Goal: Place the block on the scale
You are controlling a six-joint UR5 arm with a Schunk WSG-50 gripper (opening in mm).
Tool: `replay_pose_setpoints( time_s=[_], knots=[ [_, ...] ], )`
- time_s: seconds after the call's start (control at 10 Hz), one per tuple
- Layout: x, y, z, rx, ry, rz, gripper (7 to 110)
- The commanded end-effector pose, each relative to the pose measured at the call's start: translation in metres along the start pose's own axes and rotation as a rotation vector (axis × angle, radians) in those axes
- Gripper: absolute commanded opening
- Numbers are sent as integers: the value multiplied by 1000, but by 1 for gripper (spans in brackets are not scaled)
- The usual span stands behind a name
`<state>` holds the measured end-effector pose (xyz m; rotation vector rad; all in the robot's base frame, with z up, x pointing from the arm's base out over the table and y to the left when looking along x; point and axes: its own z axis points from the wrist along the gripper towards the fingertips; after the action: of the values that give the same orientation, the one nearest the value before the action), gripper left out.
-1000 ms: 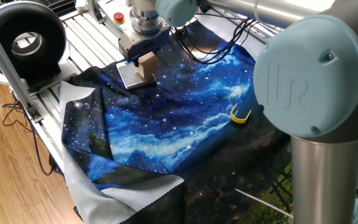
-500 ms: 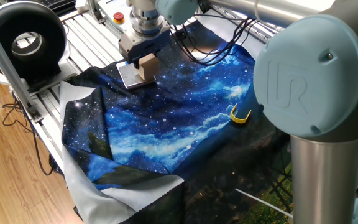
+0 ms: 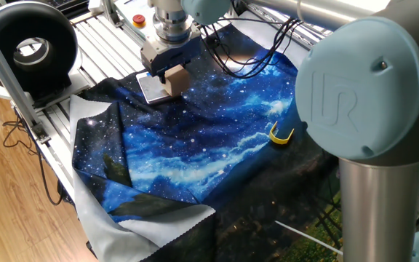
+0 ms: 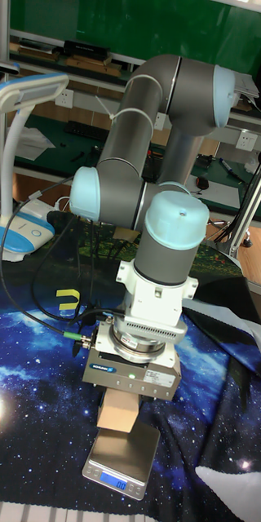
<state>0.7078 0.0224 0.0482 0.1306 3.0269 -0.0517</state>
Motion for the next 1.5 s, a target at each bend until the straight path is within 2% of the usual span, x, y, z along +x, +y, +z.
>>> replay_pose_setpoints(
  time_s=[0.0, 0.2, 0.3, 0.5, 0.7, 0.9, 1.2, 1.4],
  knots=[
    [-13, 6, -23, -6, 23, 11, 7],
    [-38, 19, -32, -44, 18, 5, 7],
    [-51, 27, -30, -59, 7, 5, 7],
    [-64, 37, -25, -61, 2, 18, 7],
    [-61, 34, -24, -61, 9, 22, 7],
    [-54, 28, -11, -88, 40, 20, 7],
    [-53, 28, -7, -109, 45, 59, 7],
    [-64, 40, -11, -198, 2, 118, 7]
  ],
)
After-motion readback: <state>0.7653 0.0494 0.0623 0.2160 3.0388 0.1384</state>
